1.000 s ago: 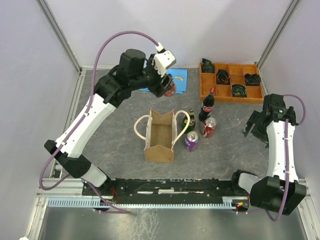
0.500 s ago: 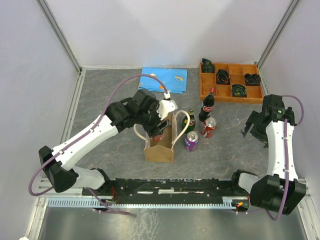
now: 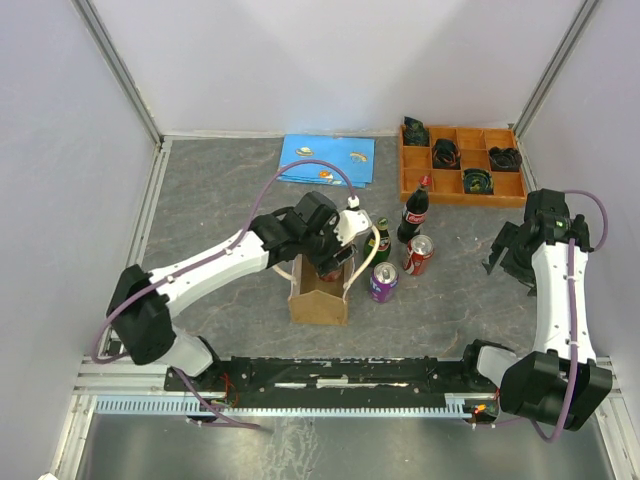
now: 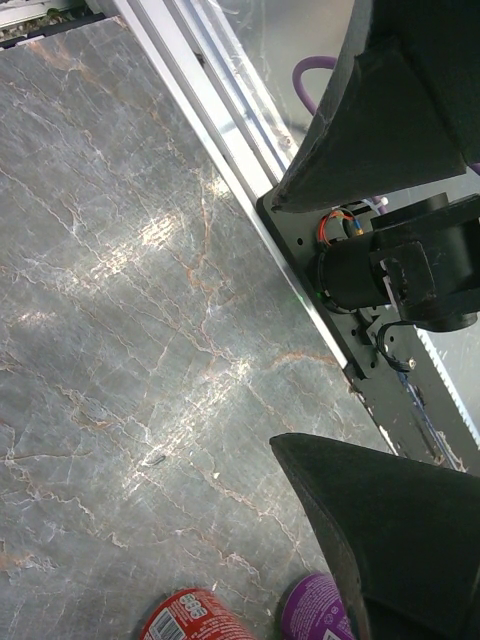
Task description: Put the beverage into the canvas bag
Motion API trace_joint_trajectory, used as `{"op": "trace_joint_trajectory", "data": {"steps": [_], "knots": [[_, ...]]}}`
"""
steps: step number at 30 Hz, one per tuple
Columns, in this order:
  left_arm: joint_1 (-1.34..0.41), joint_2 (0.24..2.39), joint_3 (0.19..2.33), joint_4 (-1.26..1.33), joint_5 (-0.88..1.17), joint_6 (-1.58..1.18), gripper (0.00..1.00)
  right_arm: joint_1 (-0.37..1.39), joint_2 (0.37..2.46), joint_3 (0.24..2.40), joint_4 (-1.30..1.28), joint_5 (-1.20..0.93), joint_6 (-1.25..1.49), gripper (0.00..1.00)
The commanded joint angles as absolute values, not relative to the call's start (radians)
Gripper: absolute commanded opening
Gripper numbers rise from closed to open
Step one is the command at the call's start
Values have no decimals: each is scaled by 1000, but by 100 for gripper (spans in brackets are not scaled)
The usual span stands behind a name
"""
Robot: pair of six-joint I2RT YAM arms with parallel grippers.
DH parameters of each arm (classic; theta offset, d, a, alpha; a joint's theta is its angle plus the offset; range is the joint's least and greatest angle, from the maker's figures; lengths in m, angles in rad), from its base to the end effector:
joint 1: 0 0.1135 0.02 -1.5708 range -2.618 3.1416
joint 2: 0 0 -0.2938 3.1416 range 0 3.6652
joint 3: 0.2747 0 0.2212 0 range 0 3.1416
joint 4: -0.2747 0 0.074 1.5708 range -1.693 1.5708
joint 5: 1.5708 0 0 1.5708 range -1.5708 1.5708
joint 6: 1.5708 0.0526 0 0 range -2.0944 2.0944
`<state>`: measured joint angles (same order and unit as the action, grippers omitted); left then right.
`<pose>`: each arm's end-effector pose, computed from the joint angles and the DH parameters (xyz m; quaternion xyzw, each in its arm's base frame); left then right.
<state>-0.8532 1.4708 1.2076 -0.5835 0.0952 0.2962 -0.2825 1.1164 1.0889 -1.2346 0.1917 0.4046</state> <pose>0.1906 -0.2260 0.3137 0.5219 0.7749 -0.1400 0.3279 0.1352 -0.0497 0.3119 0.3452 0.9211 -0.0851 0.1585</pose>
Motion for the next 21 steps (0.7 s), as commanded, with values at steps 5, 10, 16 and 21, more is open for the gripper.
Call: {"op": "trace_joint_trajectory", "data": {"steps": [5, 10, 16, 21], "knots": [[-853, 1555, 1207, -336, 62, 314, 3, -286, 1102, 1108, -1243, 202, 399, 99], [-853, 1605, 1217, -287, 32, 326, 3, -286, 1106, 1116, -1248, 203, 396, 99], [-851, 1633, 1227, -288, 3, 369, 3, -286, 1115, 1121, -1250, 207, 392, 99], [-836, 1625, 1231, -300, -9, 384, 3, -285, 1122, 1123, -1246, 206, 392, 99]]}}
